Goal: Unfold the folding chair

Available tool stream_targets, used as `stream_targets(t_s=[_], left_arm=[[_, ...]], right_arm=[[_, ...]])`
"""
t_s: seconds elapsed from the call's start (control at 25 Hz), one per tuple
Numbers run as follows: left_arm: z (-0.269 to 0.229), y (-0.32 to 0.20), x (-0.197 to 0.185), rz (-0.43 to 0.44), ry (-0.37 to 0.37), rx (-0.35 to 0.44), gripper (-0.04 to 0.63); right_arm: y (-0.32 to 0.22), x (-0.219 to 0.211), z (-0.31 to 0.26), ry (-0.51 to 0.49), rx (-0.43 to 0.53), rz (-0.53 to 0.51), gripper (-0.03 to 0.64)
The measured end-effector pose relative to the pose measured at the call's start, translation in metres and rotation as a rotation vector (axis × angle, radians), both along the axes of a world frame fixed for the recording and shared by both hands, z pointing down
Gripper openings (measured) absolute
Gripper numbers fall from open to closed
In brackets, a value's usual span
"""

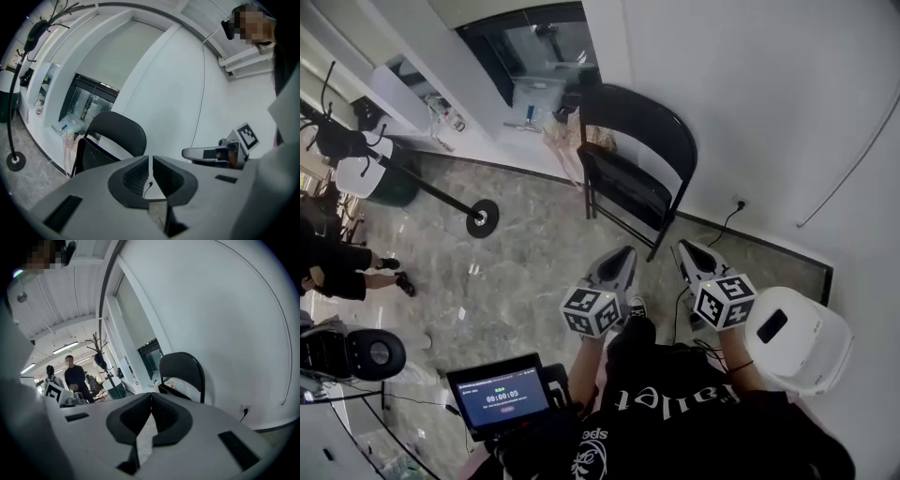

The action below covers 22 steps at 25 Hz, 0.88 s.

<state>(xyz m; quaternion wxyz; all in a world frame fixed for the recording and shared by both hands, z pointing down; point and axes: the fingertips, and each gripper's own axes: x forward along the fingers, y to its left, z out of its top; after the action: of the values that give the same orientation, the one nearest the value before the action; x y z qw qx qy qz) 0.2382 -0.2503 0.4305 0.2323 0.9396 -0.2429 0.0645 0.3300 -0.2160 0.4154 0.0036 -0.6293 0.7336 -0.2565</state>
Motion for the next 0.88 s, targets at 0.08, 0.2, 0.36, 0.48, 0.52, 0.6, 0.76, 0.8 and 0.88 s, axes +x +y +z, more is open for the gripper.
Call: stream_targets(t_s=[0.08,0.2,0.36,0.48,0.52,0.6,0.76,0.8,0.88], left_arm=[[0.006,-0.022,-0.001,0.012,-0.002,-0.014,0.011],[0.017,-0.05,-0.002,0.025,-0.001,-0.048,0.014],[0.038,-0.073,0.008,0.049,0.003,-0.11,0.064],[0.048,-0.083,0.021,0.074,0.003,-0.143,0.1],[0.052,-0.086,0.025,0.082,-0.001,-0.151,0.107],[0.058,-0.092,0.036,0.089,-0.007,-0.172,0.123],[0.07,-0.116,0.059,0.054,0.0,-0.223,0.152],[0.075,-0.124,0.064,0.037,-0.003,-0.235,0.156],[0.089,-0.143,0.074,-0.003,-0.013,-0.259,0.163]], right_arm=[[-0.016,0.016,0.001,0.008,-0.012,0.053,0.015],[-0.033,0.032,0.001,0.024,-0.027,0.105,0.015],[-0.054,0.046,0.004,0.046,-0.035,0.116,0.015],[-0.074,0.054,0.002,0.06,-0.026,0.108,0.015],[-0.08,0.056,0.0,0.066,-0.021,0.103,0.015],[-0.094,0.063,-0.006,0.08,-0.009,0.083,0.015],[-0.131,0.084,-0.018,0.115,0.005,0.02,0.015],[-0.14,0.09,-0.02,0.121,0.004,0.003,0.015],[-0.159,0.104,-0.022,0.129,-0.006,-0.037,0.016]])
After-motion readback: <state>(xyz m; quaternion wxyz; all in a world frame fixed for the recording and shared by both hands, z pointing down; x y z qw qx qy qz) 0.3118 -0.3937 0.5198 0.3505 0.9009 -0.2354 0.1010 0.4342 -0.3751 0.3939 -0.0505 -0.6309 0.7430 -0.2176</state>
